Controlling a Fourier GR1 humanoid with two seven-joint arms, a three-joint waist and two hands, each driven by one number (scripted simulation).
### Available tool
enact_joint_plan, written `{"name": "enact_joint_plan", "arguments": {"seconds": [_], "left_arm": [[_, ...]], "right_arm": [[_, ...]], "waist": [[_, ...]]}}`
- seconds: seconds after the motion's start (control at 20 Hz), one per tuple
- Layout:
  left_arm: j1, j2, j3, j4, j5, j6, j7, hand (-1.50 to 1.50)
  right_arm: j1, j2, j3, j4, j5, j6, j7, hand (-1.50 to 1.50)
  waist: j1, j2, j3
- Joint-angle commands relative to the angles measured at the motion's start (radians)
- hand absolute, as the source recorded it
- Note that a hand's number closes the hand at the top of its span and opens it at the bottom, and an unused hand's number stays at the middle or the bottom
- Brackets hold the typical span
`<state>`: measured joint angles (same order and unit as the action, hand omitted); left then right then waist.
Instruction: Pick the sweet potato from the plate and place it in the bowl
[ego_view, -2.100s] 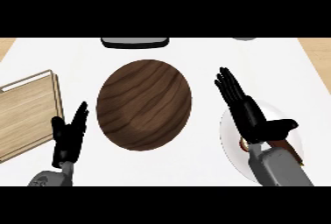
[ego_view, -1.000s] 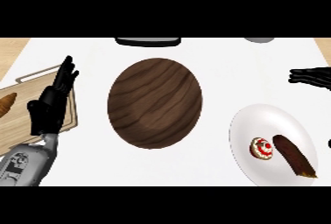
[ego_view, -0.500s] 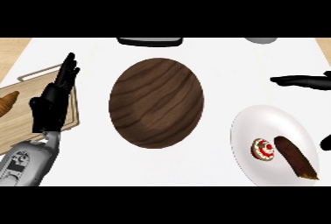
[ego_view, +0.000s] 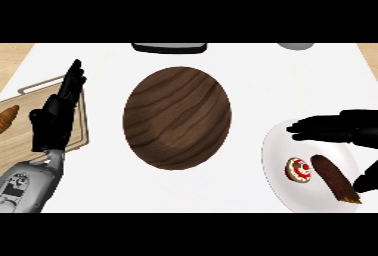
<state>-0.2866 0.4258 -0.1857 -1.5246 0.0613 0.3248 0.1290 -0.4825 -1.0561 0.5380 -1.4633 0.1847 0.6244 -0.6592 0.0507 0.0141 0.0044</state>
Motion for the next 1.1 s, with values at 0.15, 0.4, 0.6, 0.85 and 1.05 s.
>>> {"name": "enact_joint_plan", "arguments": {"seconds": [0.15, 0.4, 0.6, 0.85, 1.05], "left_arm": [[0.042, -0.018, 0.001, 0.012, -0.001, -0.016, -0.055, 0.0], [0.037, 0.008, 0.033, -0.03, 0.002, -0.028, 0.017, 0.0], [0.047, -0.04, 0.014, -0.014, -0.029, -0.004, 0.006, 0.0], [0.03, -0.051, -0.005, -0.065, -0.073, 0.01, 0.064, 0.0], [0.024, -0.042, 0.039, -0.039, -0.048, -0.027, 0.061, 0.0]], "right_arm": [[-0.017, -0.024, 0.192, 0.124, 0.262, -0.04, -0.285, -1.5], [-0.081, 0.022, 0.262, 0.249, 0.381, -0.119, -0.311, -1.5], [-0.068, 0.096, 0.297, 0.303, 0.398, -0.167, -0.308, -1.5], [-0.095, 0.16, 0.319, 0.45, 0.441, -0.223, -0.371, -1.5], [-0.11, 0.233, 0.324, 0.563, 0.475, -0.278, -0.399, -1.5]], "waist": [[-0.003, 0.0, -0.003], [-0.012, -0.007, -0.003], [-0.029, -0.009, -0.004], [-0.029, -0.009, -0.003], [-0.031, -0.008, -0.003]]}}
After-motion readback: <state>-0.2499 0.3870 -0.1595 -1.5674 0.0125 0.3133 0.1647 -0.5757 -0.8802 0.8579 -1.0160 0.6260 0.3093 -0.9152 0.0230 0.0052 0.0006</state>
